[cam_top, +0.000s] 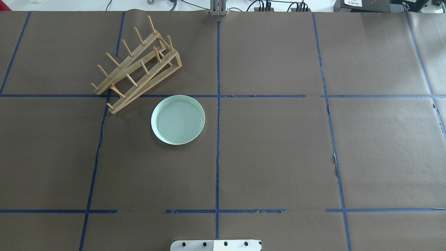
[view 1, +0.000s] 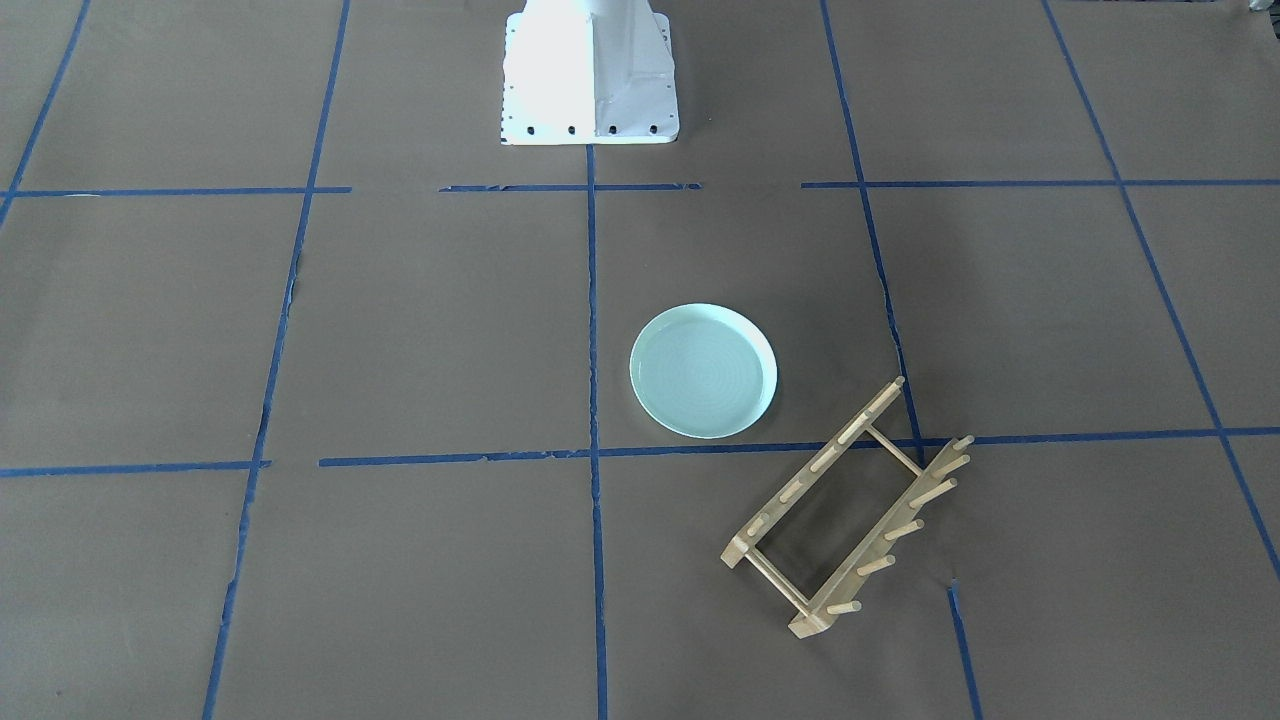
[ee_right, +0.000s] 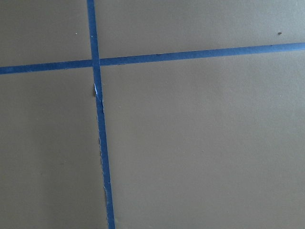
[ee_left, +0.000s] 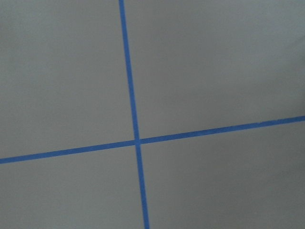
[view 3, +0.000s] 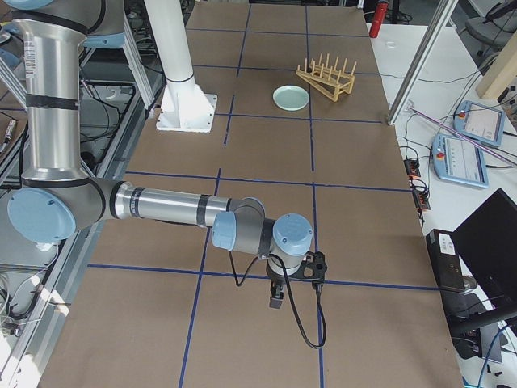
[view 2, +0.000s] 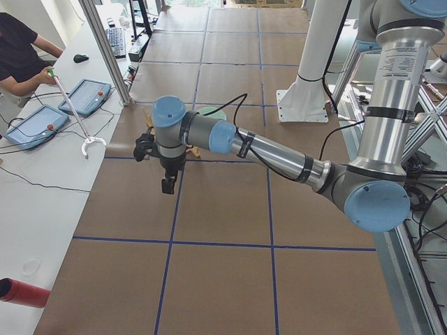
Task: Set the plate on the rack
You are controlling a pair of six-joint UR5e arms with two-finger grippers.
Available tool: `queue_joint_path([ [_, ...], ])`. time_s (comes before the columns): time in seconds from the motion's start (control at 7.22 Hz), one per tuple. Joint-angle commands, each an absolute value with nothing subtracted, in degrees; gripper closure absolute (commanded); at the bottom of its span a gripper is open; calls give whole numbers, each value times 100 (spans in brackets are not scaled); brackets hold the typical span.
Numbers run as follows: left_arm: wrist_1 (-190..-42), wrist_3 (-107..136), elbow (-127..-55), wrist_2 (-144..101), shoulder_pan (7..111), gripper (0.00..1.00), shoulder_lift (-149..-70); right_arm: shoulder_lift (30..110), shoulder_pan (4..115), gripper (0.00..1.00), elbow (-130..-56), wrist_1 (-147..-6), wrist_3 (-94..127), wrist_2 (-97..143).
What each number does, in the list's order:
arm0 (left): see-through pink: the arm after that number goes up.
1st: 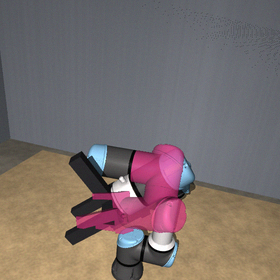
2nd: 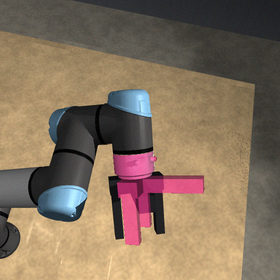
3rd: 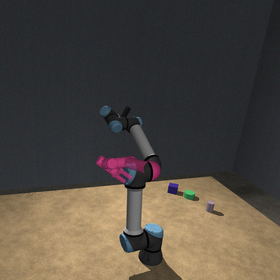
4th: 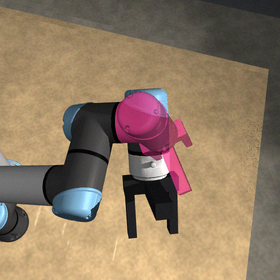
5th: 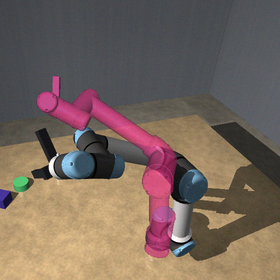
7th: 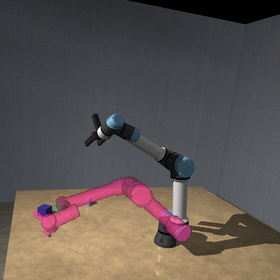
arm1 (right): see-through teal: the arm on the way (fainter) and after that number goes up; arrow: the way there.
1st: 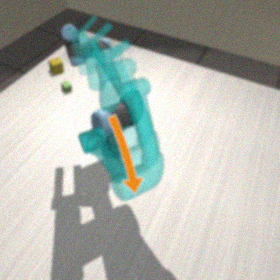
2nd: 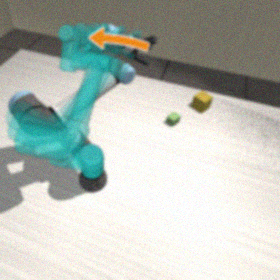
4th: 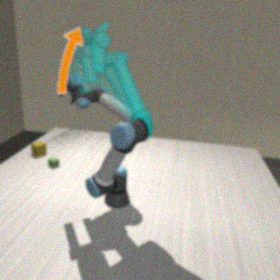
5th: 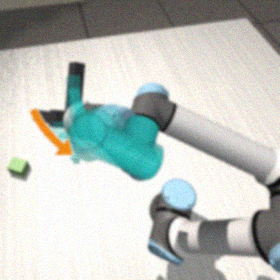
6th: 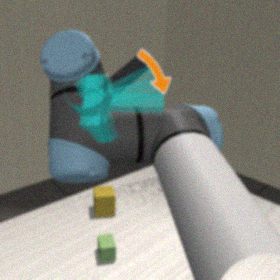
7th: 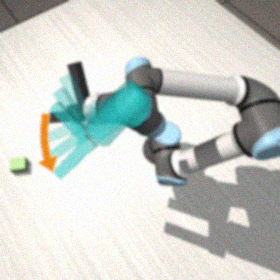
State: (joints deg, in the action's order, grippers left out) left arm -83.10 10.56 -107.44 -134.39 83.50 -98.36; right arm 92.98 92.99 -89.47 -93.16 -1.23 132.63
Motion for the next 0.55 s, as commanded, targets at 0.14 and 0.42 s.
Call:
queue_joint_path([
  [0.14,-8175,3464,-11504,-13430,7052,0,-10990,9299,9299,0,-8947,-9316,-123,13263],
  [0.42,-7657,4818,-11487,-13316,6036,0,-12011,9299,9299,0,-8947,-9316,-123,13263],
])
